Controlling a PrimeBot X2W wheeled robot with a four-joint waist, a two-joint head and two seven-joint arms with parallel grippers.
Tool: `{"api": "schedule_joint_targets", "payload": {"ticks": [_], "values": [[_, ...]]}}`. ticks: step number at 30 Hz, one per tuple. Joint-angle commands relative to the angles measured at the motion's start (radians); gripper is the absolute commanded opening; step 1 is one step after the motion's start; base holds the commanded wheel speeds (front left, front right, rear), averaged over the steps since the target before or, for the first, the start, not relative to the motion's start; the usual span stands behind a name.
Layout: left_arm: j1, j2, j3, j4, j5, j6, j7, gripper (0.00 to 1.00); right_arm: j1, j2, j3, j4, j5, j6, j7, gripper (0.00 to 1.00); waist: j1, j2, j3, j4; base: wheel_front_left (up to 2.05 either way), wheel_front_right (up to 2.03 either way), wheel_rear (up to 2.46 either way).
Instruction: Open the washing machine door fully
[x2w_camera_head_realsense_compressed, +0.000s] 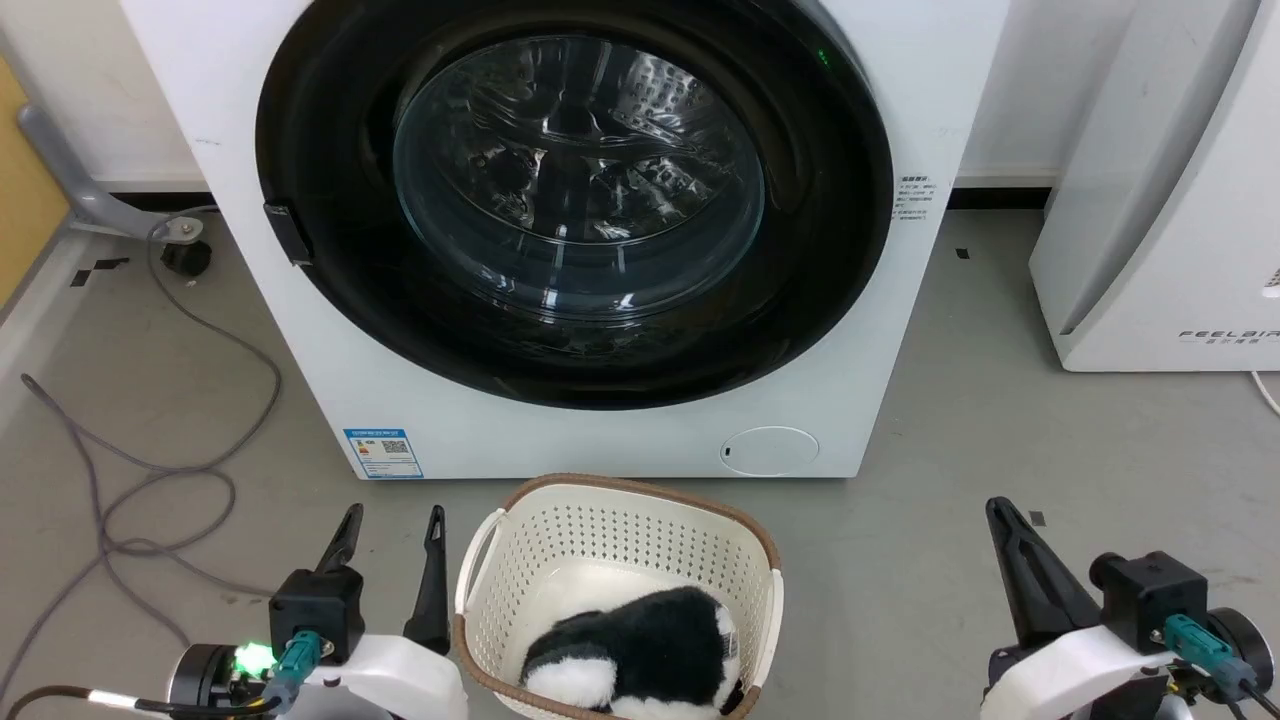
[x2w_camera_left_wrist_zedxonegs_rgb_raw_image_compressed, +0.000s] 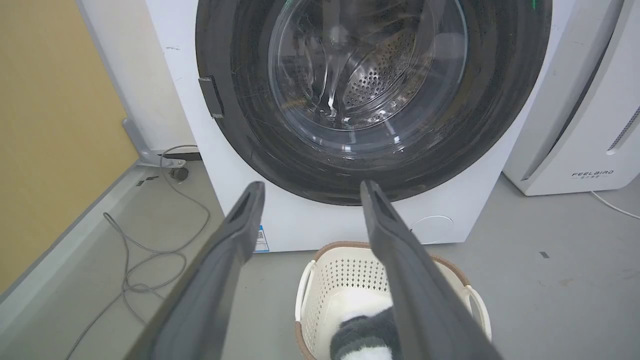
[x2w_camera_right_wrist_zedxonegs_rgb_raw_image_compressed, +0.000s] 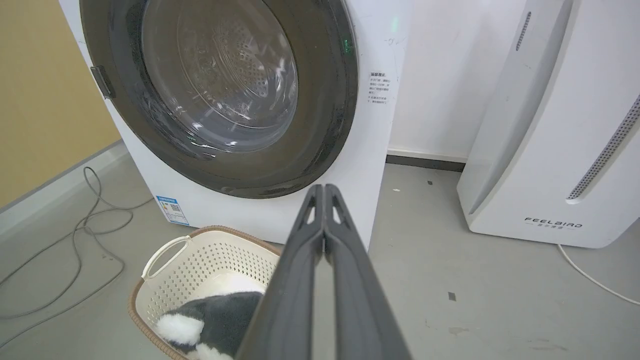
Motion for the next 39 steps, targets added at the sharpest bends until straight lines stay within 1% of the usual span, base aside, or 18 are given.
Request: {"api": "schedule_joint_targets", "payload": {"ticks": [1, 5, 8, 14, 15, 18, 26, 34, 39], "values": [[-0.009, 0.000, -0.007, 0.004, -0.012, 0.005, -0.010, 1.00, 0.003, 0.001, -0.002, 0.005, 0.020, 0.001, -0.012, 0.00, 0.0000, 0.0000, 0.001, 0.000, 0.00, 0.00, 0.00], [-0.012, 0.000, -0.013, 0.008, -0.017, 0.006, -0.018, 1.00, 0.002, 0.001, -0.003, 0.011, 0.051, 0.001, -0.021, 0.00, 0.0000, 0.0000, 0.001, -0.001, 0.00, 0.00, 0.00], [-0.014, 0.000, -0.018, 0.011, -0.021, 0.008, -0.024, 1.00, -0.001, 0.001, -0.003, 0.016, 0.105, 0.002, -0.028, 0.00, 0.0000, 0.0000, 0.002, -0.001, 0.00, 0.00, 0.00], [-0.017, 0.000, -0.027, 0.015, -0.029, 0.011, -0.037, 1.00, -0.011, 0.001, -0.004, 0.026, 0.290, 0.002, -0.044, 0.00, 0.0000, 0.0000, 0.003, -0.002, 0.00, 0.00, 0.00], [-0.017, 0.000, -0.027, 0.015, -0.029, 0.011, -0.037, 1.00, -0.011, 0.001, -0.004, 0.026, 0.290, 0.002, -0.044, 0.00, 0.0000, 0.0000, 0.003, -0.002, 0.00, 0.00, 0.00], [-0.019, 0.000, -0.031, 0.016, -0.033, 0.013, -0.043, 1.00, -0.020, 0.001, -0.016, 0.031, 0.388, 0.002, -0.051, 0.00, 0.0000, 0.0000, 0.003, -0.003, 0.00, 0.00, 0.00], [-0.026, 0.000, -0.043, 0.021, -0.043, 0.017, -0.060, 1.00, -0.060, 0.002, -0.049, 0.058, 0.590, 0.003, -0.068, 0.00, 0.0000, 0.0000, 0.007, -0.006, 0.00, 0.00, 0.00], [-0.035, 0.000, -0.054, 0.023, -0.053, 0.022, -0.077, 1.00, -0.139, -0.001, -0.064, 0.113, 0.764, 0.003, -0.085, 0.00, 0.0000, 0.0000, 0.015, -0.009, 0.00, 0.00, 0.00], [-0.045, 0.000, -0.061, 0.020, -0.057, 0.024, -0.087, 1.00, -0.220, -0.022, -0.074, 0.169, 0.886, 0.003, -0.095, 0.00, 0.0000, 0.0000, 0.029, -0.009, 0.00, 0.00, 0.00]]}}
